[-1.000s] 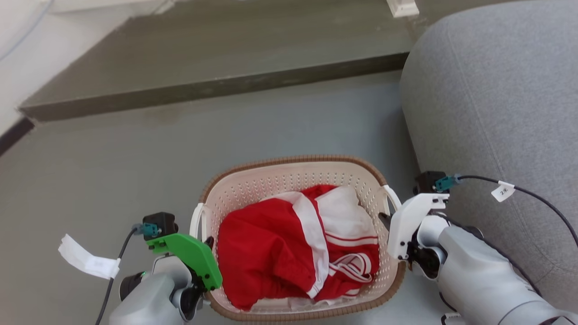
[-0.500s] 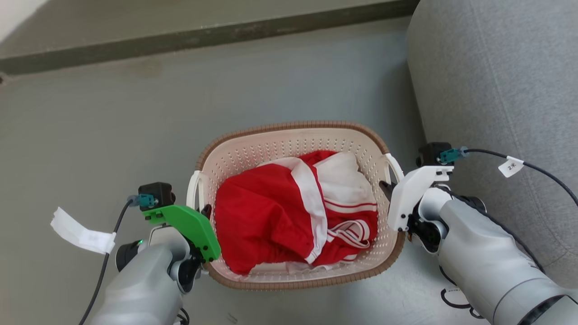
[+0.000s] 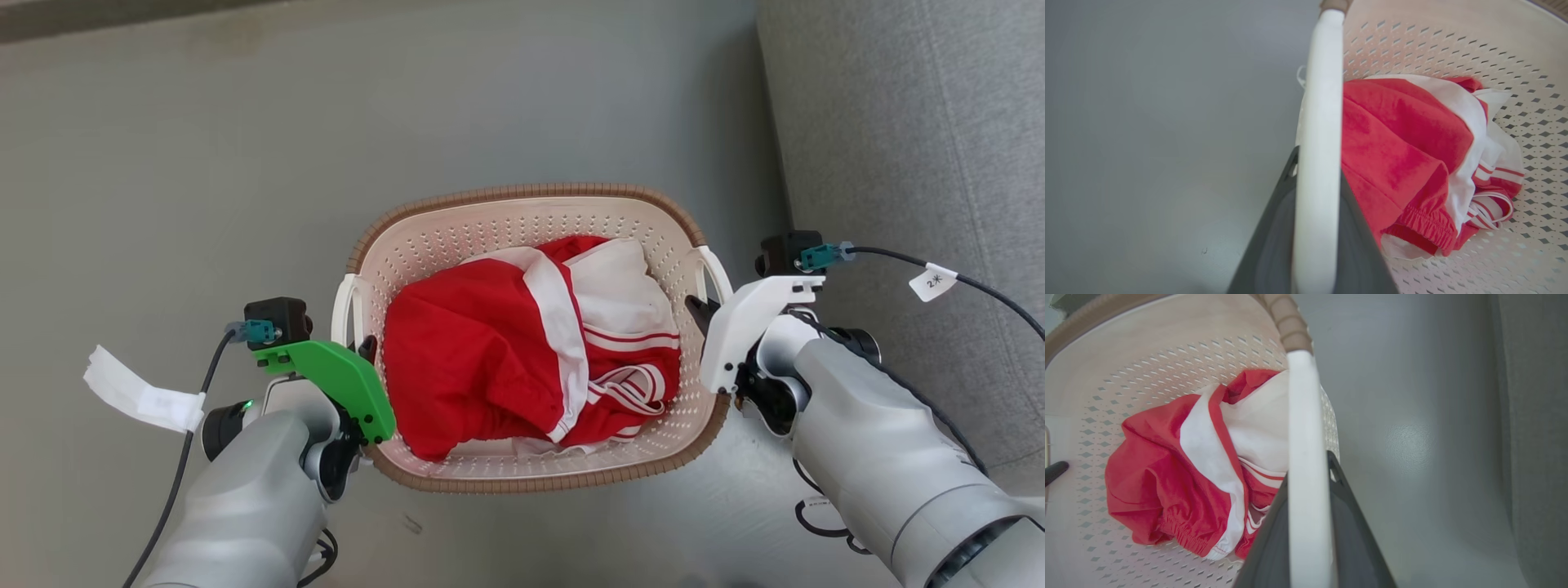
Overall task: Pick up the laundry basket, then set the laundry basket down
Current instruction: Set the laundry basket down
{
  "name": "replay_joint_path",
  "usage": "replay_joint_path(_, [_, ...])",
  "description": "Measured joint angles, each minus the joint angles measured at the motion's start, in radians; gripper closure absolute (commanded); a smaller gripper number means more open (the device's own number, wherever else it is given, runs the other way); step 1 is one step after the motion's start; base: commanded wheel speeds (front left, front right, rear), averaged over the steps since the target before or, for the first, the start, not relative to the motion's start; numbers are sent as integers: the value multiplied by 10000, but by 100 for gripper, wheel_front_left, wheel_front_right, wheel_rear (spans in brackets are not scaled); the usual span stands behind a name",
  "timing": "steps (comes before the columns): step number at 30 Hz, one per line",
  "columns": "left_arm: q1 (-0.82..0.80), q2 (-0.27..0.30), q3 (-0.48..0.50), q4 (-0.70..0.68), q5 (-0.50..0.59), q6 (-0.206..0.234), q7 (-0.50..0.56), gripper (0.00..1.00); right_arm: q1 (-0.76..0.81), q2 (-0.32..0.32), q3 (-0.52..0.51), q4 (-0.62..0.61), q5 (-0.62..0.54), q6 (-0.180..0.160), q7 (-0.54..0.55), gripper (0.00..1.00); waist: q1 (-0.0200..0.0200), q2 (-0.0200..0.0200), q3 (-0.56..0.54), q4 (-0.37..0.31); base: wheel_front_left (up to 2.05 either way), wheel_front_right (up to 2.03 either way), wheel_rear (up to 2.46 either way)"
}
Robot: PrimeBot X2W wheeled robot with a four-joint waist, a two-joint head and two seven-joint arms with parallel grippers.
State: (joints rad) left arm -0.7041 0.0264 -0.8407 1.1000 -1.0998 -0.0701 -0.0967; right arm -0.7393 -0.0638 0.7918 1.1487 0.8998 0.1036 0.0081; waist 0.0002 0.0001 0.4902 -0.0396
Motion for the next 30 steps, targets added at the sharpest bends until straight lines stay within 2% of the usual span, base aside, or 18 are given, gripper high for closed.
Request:
replay_joint_path(12, [-430, -2, -86, 92, 0, -2, -29, 100, -337, 4, 104, 113, 0, 4, -311, 100, -1, 0, 877, -1, 0, 0, 0])
replay_joint_path(30, [-1059, 0, -286, 96, 42, -2, -780, 100, -962, -12, 169, 174, -35, 15, -1110, 100, -1, 0, 2143, 56, 0, 0, 0])
